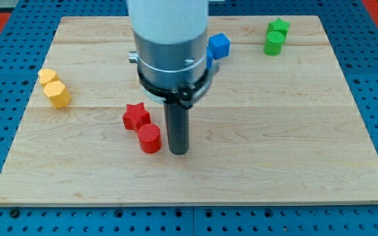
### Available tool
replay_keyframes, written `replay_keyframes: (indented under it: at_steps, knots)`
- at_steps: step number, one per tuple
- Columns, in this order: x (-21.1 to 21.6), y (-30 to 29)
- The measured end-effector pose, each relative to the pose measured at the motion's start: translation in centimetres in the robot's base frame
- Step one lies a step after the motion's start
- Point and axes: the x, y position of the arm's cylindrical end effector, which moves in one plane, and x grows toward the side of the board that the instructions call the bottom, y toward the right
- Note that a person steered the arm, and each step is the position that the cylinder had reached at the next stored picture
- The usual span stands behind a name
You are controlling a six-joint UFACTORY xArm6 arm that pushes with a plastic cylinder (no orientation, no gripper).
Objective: Push the red blocks upwards of the board
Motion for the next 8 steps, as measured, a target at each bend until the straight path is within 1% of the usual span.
replay_keyframes:
  at_steps: [1,2,3,5,6,7,8]
  knots:
    - [0.4,-0.6]
    - [-0.5,-4.1]
    - [-1.0,-6.0]
    - [-1.8,-5.1]
    - [0.7,-6.5]
    - [-2.1,-8.9]
    - [-5.9,-8.9]
